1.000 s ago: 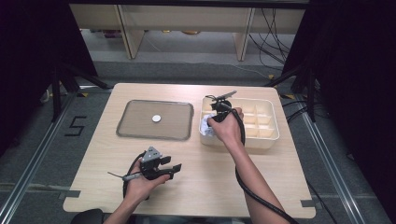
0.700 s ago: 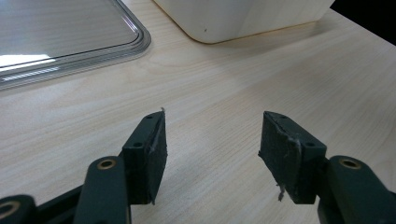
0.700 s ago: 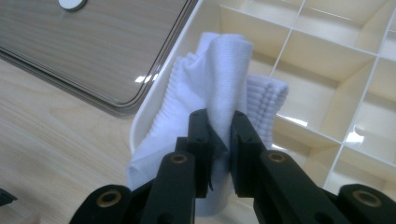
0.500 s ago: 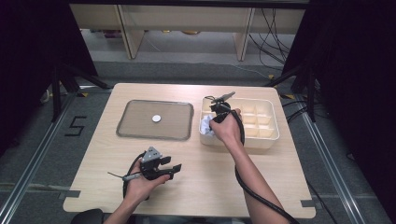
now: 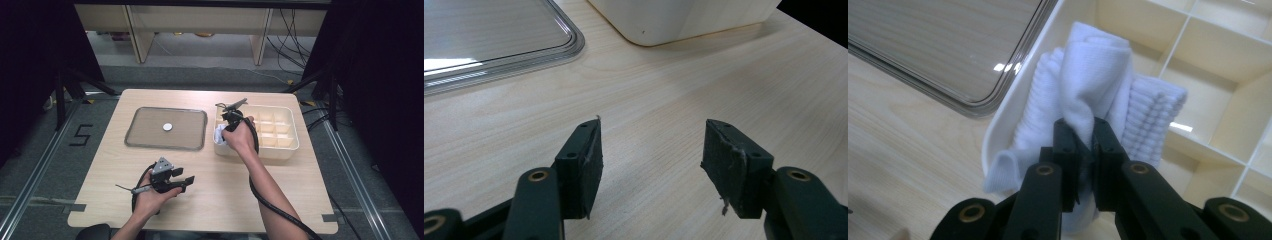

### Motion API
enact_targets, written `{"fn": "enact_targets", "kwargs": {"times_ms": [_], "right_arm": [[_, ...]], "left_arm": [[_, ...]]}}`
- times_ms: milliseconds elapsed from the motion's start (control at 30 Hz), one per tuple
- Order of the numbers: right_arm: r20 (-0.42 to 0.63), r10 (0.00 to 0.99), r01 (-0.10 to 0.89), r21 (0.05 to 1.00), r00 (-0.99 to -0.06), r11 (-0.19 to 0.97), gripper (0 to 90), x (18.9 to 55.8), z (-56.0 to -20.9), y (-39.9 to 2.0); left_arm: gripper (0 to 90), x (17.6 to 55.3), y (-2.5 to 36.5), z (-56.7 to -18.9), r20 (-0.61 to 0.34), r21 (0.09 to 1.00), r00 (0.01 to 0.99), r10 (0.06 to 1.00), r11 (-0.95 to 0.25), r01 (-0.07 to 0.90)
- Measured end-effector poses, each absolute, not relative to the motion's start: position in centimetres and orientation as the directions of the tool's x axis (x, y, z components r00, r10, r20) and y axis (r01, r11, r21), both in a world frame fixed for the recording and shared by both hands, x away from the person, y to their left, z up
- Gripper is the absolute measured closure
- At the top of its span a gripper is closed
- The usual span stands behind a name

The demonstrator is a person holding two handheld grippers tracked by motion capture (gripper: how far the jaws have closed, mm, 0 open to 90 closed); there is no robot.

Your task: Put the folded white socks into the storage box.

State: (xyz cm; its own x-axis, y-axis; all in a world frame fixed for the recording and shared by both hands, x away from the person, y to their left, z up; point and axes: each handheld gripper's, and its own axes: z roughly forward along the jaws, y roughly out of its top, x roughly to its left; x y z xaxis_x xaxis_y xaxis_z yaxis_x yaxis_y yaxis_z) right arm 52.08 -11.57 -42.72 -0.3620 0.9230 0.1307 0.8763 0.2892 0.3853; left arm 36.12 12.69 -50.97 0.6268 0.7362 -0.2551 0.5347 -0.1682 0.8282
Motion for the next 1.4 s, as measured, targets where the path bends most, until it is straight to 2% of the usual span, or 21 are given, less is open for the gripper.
{"fn": "enact_targets", "kwargs": {"times_ms": [467,867,967,1000,1033,1067,1100,1167,1233,1333,1400], "right_arm": [[0.148,0.921,0.888,0.356,-0.361,0.291,84.2,52.4,-43.3,-11.1],[0.133,0.901,0.867,0.361,-0.413,0.344,84.4,52.7,-44.0,-11.1],[0.13,0.894,0.864,0.349,-0.428,0.362,84.5,52.9,-44.3,-11.0],[0.136,0.912,0.889,0.32,-0.387,0.329,84.5,52.8,-44.3,-10.7],[0.123,0.896,0.867,0.338,-0.426,0.366,84.5,53.0,-44.5,-10.9],[0.137,0.908,0.886,0.317,-0.396,0.338,84.5,52.9,-44.4,-10.6],[0.124,0.897,0.873,0.32,-0.424,0.368,84.5,53.0,-44.5,-10.7],[0.134,0.916,0.901,0.28,-0.379,0.332,84.5,52.9,-44.4,-10.4],[0.134,0.916,0.904,0.268,-0.378,0.334,84.5,53.0,-44.5,-10.3],[0.125,0.897,0.878,0.3,-0.425,0.374,84.5,53.2,-44.7,-10.5],[0.126,0.897,0.876,0.31,-0.424,0.371,84.5,53.1,-44.7,-10.5]], "left_arm": [[40.6,36.1,12.7,-50.9,-0.247,0.826,0.627,0.739,-0.177,0.535],[40.6,36.1,12.7,-51.0,-0.25,0.827,0.63,0.735,-0.176,0.534],[40.6,36.1,12.7,-51.0,-0.253,0.828,0.631,0.733,-0.174,0.533],[40.6,36.1,12.7,-51.0,-0.252,0.828,0.632,0.733,-0.175,0.533],[40.6,36.1,12.7,-51.0,-0.252,0.828,0.631,0.733,-0.174,0.533],[40.6,36.1,12.7,-50.9,-0.252,0.827,0.629,0.735,-0.174,0.534],[40.6,36.1,12.6,-51.0,-0.25,0.829,0.628,0.737,-0.171,0.532],[40.6,36.1,12.6,-51.0,-0.253,0.828,0.626,0.738,-0.17,0.535],[40.6,36.1,12.7,-51.0,-0.254,0.827,0.629,0.734,-0.173,0.535],[40.6,36.1,12.6,-51.0,-0.253,0.828,0.625,0.738,-0.17,0.535],[40.6,36.1,12.6,-51.0,-0.254,0.827,0.627,0.736,-0.171,0.536]]}}
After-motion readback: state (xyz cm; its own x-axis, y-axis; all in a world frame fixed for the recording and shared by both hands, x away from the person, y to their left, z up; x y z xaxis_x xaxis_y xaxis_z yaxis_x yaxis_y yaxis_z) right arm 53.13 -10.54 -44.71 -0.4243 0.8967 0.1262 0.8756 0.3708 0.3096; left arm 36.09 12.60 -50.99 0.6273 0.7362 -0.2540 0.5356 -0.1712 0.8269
